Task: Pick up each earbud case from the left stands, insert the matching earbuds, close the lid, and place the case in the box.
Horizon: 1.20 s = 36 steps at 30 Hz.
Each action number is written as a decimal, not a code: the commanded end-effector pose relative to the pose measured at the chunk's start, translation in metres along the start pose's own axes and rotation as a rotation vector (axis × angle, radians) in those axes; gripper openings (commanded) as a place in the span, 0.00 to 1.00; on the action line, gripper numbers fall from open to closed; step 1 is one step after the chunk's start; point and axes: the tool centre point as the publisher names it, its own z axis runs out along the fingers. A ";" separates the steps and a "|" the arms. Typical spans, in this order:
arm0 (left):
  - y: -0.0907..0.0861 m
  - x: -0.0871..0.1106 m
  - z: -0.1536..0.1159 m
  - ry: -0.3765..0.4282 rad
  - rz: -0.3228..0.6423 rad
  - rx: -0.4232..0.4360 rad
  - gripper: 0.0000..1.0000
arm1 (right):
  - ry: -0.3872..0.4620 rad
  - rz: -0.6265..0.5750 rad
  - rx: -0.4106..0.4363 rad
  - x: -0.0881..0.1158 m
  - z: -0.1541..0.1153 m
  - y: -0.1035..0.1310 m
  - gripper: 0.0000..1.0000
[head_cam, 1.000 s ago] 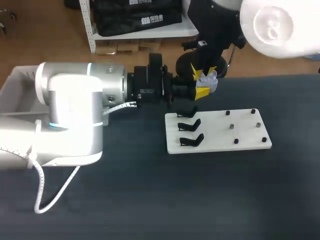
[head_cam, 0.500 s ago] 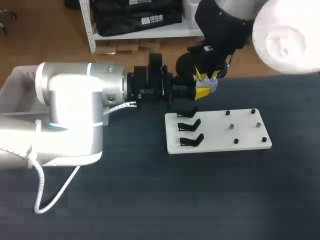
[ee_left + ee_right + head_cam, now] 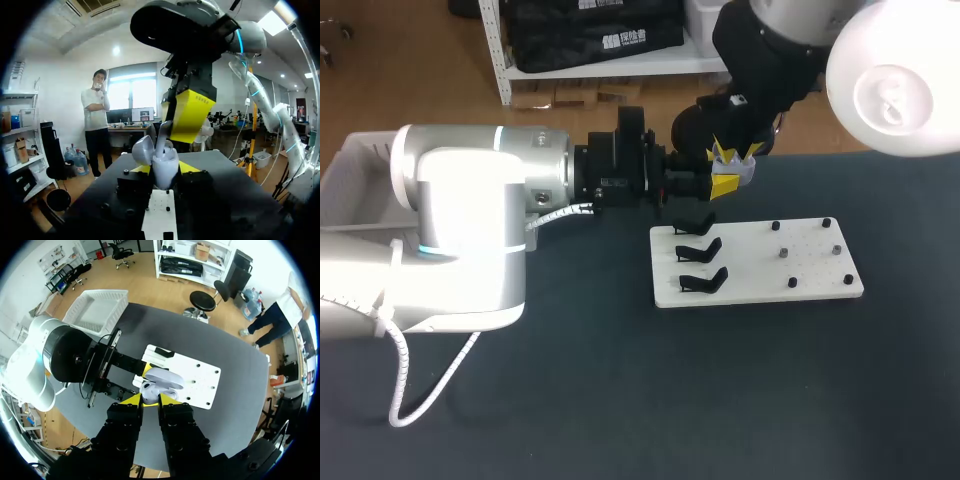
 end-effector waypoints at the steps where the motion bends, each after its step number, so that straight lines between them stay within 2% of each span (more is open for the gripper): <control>1: -0.001 0.001 0.000 -0.007 0.004 -0.005 0.00 | -0.005 0.003 0.004 0.002 0.000 0.000 0.00; 36: -0.001 0.001 0.000 -0.007 0.004 -0.005 0.00 | 0.000 -0.009 0.009 0.002 0.002 0.005 0.00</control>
